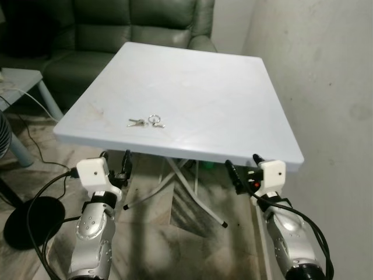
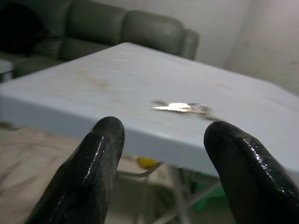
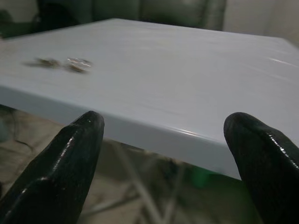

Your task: Hang keys on a hook

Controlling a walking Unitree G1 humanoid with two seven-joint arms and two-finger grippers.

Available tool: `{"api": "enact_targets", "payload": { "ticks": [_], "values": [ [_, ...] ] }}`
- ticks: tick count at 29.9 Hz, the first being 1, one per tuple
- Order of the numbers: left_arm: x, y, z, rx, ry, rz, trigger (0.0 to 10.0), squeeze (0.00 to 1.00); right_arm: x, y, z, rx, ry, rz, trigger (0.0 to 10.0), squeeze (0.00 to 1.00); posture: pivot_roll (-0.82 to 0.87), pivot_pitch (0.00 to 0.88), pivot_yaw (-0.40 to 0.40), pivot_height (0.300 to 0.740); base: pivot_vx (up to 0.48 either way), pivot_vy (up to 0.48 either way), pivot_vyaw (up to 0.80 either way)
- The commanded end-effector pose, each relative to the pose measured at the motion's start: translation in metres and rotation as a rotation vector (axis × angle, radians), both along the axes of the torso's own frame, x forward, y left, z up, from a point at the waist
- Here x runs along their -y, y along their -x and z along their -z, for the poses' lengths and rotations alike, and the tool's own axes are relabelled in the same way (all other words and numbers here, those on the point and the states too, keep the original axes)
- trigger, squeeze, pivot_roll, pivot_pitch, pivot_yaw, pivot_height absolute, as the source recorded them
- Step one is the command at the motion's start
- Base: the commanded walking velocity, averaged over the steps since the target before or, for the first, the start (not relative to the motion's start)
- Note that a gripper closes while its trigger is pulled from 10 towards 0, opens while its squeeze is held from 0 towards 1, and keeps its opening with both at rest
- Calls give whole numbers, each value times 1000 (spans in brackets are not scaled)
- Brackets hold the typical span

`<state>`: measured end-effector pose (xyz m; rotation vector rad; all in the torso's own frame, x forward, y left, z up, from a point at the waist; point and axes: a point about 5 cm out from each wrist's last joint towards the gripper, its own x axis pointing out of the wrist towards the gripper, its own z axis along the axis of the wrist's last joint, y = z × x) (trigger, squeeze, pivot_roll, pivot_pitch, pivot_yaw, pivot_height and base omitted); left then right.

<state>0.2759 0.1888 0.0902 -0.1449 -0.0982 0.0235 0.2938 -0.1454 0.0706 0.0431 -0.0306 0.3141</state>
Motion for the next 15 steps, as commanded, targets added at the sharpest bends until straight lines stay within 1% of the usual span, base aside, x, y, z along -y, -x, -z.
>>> {"api": "enact_targets", "payload": {
  "ticks": [1,15],
  "values": [
    [3,-2,-1,2,6,15,10000,0,5,-3,-5,17,11,7,10000,0,-68,41,-50,740,0,480,0],
    [3,-2,-1,-2,8,13,10000,0,5,-2,-5,18,10,5,10000,0,-69,40,-51,740,0,480,0]
  ]
}}
